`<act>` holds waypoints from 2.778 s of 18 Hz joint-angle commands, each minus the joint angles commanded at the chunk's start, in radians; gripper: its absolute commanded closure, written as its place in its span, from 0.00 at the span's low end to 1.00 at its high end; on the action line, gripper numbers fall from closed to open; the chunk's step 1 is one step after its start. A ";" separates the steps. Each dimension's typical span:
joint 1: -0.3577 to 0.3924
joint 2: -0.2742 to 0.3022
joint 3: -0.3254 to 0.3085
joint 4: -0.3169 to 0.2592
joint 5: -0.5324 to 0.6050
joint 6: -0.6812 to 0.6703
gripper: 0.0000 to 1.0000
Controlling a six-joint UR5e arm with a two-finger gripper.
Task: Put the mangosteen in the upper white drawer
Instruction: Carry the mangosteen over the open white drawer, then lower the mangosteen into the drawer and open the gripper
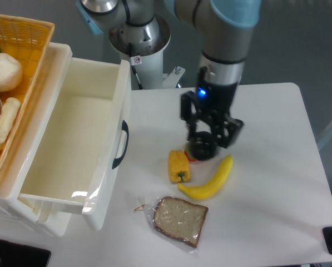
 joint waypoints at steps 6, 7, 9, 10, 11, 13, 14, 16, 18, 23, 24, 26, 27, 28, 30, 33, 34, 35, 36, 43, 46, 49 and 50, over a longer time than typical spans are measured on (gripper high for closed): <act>-0.136 0.094 -0.049 -0.045 -0.002 -0.048 0.78; -0.162 0.101 -0.058 -0.045 -0.002 -0.055 0.78; -0.216 0.114 -0.069 -0.045 -0.002 -0.071 0.77; -0.233 0.115 -0.074 -0.045 -0.002 -0.075 0.77; -0.242 0.115 -0.077 -0.045 -0.002 -0.074 0.76; -0.256 0.111 -0.086 -0.045 -0.002 -0.071 0.76; -0.267 0.102 -0.092 -0.045 -0.002 -0.066 0.76; -0.282 0.098 -0.112 -0.043 -0.002 -0.060 0.76; -0.288 0.079 -0.124 -0.041 -0.003 -0.042 0.76; -0.302 0.031 -0.129 -0.052 0.001 0.035 0.76; -0.304 0.023 -0.129 -0.052 0.003 0.035 0.75; -0.305 0.013 -0.129 -0.054 0.003 0.060 0.69; -0.305 0.012 -0.132 -0.054 0.006 0.070 0.66; -0.307 0.014 -0.134 -0.054 0.014 0.074 0.66; -0.307 0.014 -0.137 -0.054 0.037 0.075 0.59; -0.307 0.012 -0.153 -0.054 0.047 0.089 0.46; -0.307 0.012 -0.155 -0.054 0.058 0.098 0.43; -0.308 0.009 -0.157 -0.054 0.069 0.100 0.39; -0.315 0.005 -0.157 -0.054 0.070 0.100 0.34; -0.319 0.005 -0.150 -0.052 0.066 0.110 0.00; -0.319 0.011 -0.140 -0.054 0.060 0.104 0.00; -0.305 0.020 -0.117 -0.052 0.038 0.088 0.00; -0.287 0.028 -0.106 -0.051 0.038 0.069 0.00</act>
